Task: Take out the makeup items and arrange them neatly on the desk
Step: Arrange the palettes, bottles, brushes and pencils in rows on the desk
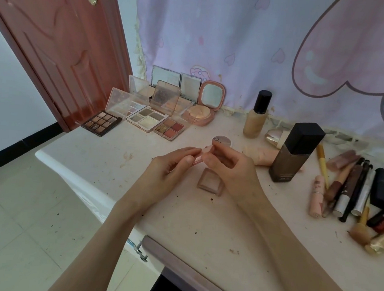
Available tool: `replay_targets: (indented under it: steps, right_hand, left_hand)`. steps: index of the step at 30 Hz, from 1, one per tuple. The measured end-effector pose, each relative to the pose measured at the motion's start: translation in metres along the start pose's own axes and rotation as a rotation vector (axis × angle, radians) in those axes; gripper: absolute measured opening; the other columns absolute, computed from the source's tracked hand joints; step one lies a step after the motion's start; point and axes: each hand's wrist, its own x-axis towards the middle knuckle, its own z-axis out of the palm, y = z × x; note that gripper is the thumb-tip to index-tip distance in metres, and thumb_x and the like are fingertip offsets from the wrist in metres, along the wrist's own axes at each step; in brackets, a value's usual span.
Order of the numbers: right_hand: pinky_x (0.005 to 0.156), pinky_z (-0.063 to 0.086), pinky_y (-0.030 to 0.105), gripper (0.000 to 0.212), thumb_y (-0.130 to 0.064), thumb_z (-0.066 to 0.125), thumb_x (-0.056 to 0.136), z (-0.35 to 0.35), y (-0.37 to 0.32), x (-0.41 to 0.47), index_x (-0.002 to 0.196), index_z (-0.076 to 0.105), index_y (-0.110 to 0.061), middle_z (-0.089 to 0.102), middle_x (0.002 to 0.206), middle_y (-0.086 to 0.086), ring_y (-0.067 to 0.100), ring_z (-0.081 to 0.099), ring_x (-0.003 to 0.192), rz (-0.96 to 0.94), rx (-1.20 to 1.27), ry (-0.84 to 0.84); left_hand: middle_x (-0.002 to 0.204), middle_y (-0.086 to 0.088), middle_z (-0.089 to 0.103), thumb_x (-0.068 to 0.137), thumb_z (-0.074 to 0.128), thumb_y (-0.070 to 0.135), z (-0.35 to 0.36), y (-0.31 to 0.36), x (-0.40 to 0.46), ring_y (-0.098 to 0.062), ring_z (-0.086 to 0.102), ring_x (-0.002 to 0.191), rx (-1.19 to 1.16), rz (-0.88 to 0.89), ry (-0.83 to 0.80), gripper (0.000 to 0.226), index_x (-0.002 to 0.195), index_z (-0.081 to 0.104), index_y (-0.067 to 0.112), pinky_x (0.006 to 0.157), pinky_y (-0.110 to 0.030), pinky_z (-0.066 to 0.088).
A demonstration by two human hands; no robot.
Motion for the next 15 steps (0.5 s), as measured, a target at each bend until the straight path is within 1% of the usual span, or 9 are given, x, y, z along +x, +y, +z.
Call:
replay_targets:
  steps: [3, 5, 6, 8, 9, 10, 12, 13, 15]
  right_hand:
    - [0.076, 0.043, 0.002, 0.029, -0.022, 0.067, 0.082, 0.001, -0.002, 0.000, 0.102, 0.056, -0.040, 0.065, 0.081, -0.036, -0.016, 0.060, 0.086, -0.008, -0.020, -0.012]
    - [0.077, 0.044, 0.003, 0.027, -0.022, 0.067, 0.083, 0.002, -0.004, -0.002, 0.093, 0.057, -0.045, 0.065, 0.082, -0.036, -0.015, 0.060, 0.088, -0.010, -0.038, -0.026]
    - [0.079, 0.044, 0.004, 0.028, -0.022, 0.067, 0.083, 0.002, -0.006, -0.003, 0.093, 0.056, -0.046, 0.065, 0.084, -0.036, -0.014, 0.060, 0.090, -0.009, -0.036, -0.031]
    - [0.080, 0.045, 0.005, 0.029, -0.021, 0.067, 0.083, 0.002, -0.006, -0.004, 0.095, 0.057, -0.045, 0.066, 0.084, -0.035, -0.013, 0.061, 0.091, -0.013, -0.006, -0.031]
    - [0.079, 0.045, 0.005, 0.028, -0.019, 0.067, 0.083, 0.001, -0.005, -0.004, 0.099, 0.059, -0.041, 0.066, 0.084, -0.033, -0.013, 0.061, 0.091, -0.019, 0.021, -0.032]
    - [0.080, 0.045, 0.006, 0.030, -0.019, 0.067, 0.083, 0.002, -0.005, -0.004, 0.108, 0.061, -0.034, 0.067, 0.085, -0.031, -0.012, 0.061, 0.093, -0.017, 0.050, -0.037]
    - [0.085, 0.045, 0.009, 0.050, -0.018, 0.068, 0.081, 0.003, -0.008, -0.005, 0.129, 0.052, -0.016, 0.068, 0.094, -0.025, -0.009, 0.060, 0.099, -0.002, 0.098, -0.056]
    - [0.086, 0.045, 0.009, 0.056, -0.016, 0.068, 0.082, 0.004, -0.009, -0.005, 0.133, 0.048, -0.012, 0.066, 0.100, -0.022, -0.008, 0.060, 0.101, 0.006, 0.105, -0.075]
    - [0.084, 0.047, 0.010, 0.057, -0.012, 0.067, 0.083, 0.006, -0.011, -0.006, 0.135, 0.046, -0.014, 0.063, 0.106, -0.020, -0.008, 0.060, 0.100, 0.027, 0.098, -0.109]
  left_hand:
    - [0.119, 0.020, 0.055, 0.096, 0.039, 0.025, 0.000, 0.001, 0.000, 0.012, 0.050, 0.112, 0.013, 0.030, -0.008, 0.031, 0.122, 0.055, 0.022, 0.093, -0.008, 0.037]
    - [0.122, 0.012, 0.059, 0.096, 0.037, 0.025, -0.001, 0.001, 0.000, 0.004, 0.052, 0.114, 0.013, 0.005, -0.010, 0.035, 0.123, 0.058, 0.017, 0.096, -0.016, 0.040]
    - [0.123, 0.007, 0.060, 0.096, 0.036, 0.027, -0.002, 0.000, 0.001, -0.002, 0.054, 0.115, 0.010, -0.015, -0.005, 0.038, 0.124, 0.058, 0.013, 0.097, -0.020, 0.041]
    - [0.122, 0.002, 0.062, 0.096, 0.035, 0.029, -0.003, 0.000, 0.001, -0.006, 0.055, 0.115, 0.014, -0.031, 0.015, 0.041, 0.126, 0.057, 0.011, 0.096, -0.020, 0.042]
    - [0.121, 0.001, 0.063, 0.096, 0.036, 0.028, -0.003, 0.001, 0.001, -0.006, 0.056, 0.114, 0.006, -0.029, 0.023, 0.040, 0.125, 0.058, 0.011, 0.096, -0.020, 0.043]
    - [0.119, 0.000, 0.064, 0.097, 0.035, 0.026, -0.002, 0.002, 0.001, -0.007, 0.058, 0.112, -0.031, -0.024, 0.034, 0.039, 0.123, 0.059, 0.009, 0.095, -0.021, 0.044]
    - [0.110, -0.005, 0.068, 0.097, 0.033, 0.022, -0.002, 0.004, 0.001, -0.012, 0.064, 0.103, -0.173, -0.040, 0.101, 0.039, 0.116, 0.062, 0.004, 0.090, -0.025, 0.049]
    - [0.105, -0.007, 0.069, 0.097, 0.032, 0.021, -0.002, 0.004, 0.001, -0.016, 0.066, 0.097, -0.232, -0.057, 0.149, 0.039, 0.112, 0.063, 0.002, 0.086, -0.027, 0.051]
    - [0.101, -0.013, 0.068, 0.097, 0.030, 0.022, -0.004, 0.003, 0.002, -0.023, 0.067, 0.091, -0.280, -0.088, 0.217, 0.041, 0.109, 0.063, 0.000, 0.080, -0.033, 0.054]
